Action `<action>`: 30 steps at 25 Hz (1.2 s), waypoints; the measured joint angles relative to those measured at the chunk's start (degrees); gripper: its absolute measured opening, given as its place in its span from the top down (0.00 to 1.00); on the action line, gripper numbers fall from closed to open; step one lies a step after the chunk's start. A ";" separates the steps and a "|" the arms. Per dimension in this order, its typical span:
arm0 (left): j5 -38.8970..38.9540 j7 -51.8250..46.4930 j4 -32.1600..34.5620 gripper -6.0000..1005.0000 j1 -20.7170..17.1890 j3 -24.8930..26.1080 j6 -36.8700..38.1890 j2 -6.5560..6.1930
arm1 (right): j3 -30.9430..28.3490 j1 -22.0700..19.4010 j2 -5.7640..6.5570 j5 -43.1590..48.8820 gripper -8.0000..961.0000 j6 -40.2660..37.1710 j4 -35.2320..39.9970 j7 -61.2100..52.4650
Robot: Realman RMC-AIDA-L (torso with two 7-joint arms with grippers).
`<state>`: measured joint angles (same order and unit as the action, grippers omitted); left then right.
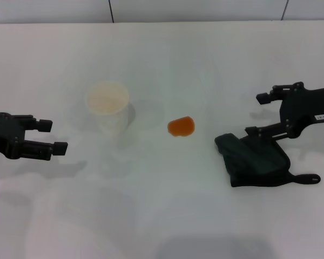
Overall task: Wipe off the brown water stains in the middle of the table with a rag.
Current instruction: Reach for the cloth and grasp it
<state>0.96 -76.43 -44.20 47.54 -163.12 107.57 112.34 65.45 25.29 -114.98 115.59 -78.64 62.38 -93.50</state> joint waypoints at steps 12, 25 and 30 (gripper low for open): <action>0.91 5.60 0.04 0.11 -2.23 0.00 -1.70 1.83 | -0.58 0.82 0.38 3.38 0.09 -2.86 2.90 -2.85; 6.88 9.02 0.09 0.11 -5.49 0.00 -2.76 2.80 | -0.58 2.71 1.18 10.32 0.09 -6.97 4.31 -9.21; 6.91 8.92 0.08 0.11 -5.17 0.00 -2.79 2.79 | -0.23 5.09 0.93 17.26 0.09 -9.81 5.79 -15.01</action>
<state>7.87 -67.51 -44.12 42.37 -163.12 104.79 115.13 65.22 30.38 -114.05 132.85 -88.46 68.17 -108.52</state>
